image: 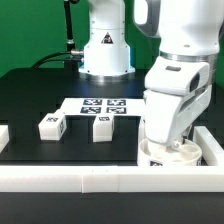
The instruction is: Assemble stool
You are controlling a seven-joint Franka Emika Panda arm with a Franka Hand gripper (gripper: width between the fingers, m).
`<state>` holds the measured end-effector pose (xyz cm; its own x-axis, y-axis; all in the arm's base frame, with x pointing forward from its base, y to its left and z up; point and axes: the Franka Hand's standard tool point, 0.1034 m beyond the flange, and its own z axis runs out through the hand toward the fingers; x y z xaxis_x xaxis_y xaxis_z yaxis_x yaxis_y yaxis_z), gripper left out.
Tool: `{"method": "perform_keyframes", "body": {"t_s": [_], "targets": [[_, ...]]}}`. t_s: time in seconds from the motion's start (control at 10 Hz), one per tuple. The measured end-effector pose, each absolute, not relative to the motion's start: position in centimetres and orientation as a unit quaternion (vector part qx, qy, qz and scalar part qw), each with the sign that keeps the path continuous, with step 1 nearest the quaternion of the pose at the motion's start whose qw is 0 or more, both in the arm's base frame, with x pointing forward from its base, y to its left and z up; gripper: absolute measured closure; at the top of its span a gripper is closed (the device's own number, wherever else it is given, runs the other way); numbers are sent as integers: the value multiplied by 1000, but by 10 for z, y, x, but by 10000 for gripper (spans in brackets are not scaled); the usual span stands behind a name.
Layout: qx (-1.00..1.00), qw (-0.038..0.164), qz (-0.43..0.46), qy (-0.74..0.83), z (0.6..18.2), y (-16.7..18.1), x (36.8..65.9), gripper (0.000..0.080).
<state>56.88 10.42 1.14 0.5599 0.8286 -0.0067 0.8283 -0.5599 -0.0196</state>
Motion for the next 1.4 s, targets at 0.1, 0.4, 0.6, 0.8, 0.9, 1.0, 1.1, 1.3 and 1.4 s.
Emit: {"method": "perform_keyframes", "body": {"t_s": [0.1, 0.4, 0.6, 0.8, 0.9, 1.0, 1.1, 1.3, 1.4], "targets": [[-882, 7, 8, -471, 12, 109, 568, 770], [-880, 8, 8, -475, 12, 115, 567, 770], [-880, 8, 8, -475, 13, 115, 567, 770], [-880, 7, 9, -474, 18, 115, 568, 580], [-880, 7, 11, -474, 23, 114, 569, 398], [-880, 6, 11, -474, 29, 114, 570, 398], [-881, 5, 11, -474, 37, 114, 571, 252], [-885, 1, 10, -466, 60, 102, 576, 171], [-888, -1, 7, -459, 66, 92, 577, 154]]}}
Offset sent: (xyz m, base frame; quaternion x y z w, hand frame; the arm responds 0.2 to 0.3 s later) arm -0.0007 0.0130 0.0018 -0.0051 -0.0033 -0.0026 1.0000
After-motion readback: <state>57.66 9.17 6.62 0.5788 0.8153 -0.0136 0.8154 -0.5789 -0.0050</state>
